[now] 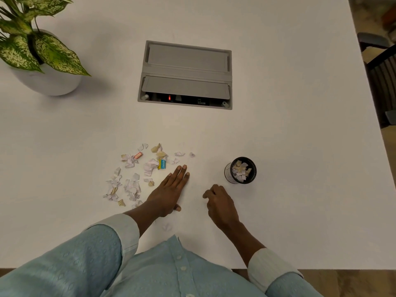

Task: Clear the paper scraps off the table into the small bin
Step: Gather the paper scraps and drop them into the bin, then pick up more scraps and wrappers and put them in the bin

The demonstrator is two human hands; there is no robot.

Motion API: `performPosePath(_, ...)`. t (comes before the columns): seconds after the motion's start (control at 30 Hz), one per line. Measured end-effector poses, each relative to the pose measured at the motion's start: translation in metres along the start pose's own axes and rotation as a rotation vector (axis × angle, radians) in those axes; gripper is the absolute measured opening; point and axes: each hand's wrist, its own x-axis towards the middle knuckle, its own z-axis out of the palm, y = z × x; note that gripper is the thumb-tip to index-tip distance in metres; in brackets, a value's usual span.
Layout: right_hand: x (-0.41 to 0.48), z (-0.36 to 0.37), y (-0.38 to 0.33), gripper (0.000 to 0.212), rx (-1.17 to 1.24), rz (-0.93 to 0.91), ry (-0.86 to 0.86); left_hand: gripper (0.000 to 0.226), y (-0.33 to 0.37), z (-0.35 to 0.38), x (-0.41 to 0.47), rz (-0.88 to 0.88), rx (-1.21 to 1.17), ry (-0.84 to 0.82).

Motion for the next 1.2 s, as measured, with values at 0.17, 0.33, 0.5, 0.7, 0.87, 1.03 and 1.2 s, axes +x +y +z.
performPosePath(0.17,0.006,-0.051,-0.01,0.025,0.151,-0.018,0.387,0.128,-0.002,0.004,-0.001,0.019,0.022,0.043)
performPosePath(0.33,0.016,-0.085,0.009,0.022,0.19,0.112,0.555,0.128,-0.002,0.004,-0.001,0.021,0.024,0.052)
performPosePath(0.5,0.025,-0.099,0.029,0.026,0.145,0.156,0.555,0.127,0.002,0.003,-0.003,0.005,0.044,0.06)
performPosePath(0.7,0.019,-0.094,0.029,0.032,0.076,0.197,0.54,0.111,0.009,-0.002,-0.011,-0.027,0.024,0.057)
performPosePath(0.87,0.0,-0.065,0.002,0.031,0.134,0.092,0.526,0.075,0.01,-0.012,-0.034,-0.092,-0.117,0.048)
performPosePath(1.03,-0.03,-0.012,-0.03,0.024,0.235,0.053,0.276,0.044,-0.013,0.004,-0.079,-0.138,-0.202,0.427)
performPosePath(1.2,-0.05,0.028,-0.058,0.032,0.274,0.071,-0.032,0.068,-0.053,0.025,-0.124,-0.382,-0.169,0.585)
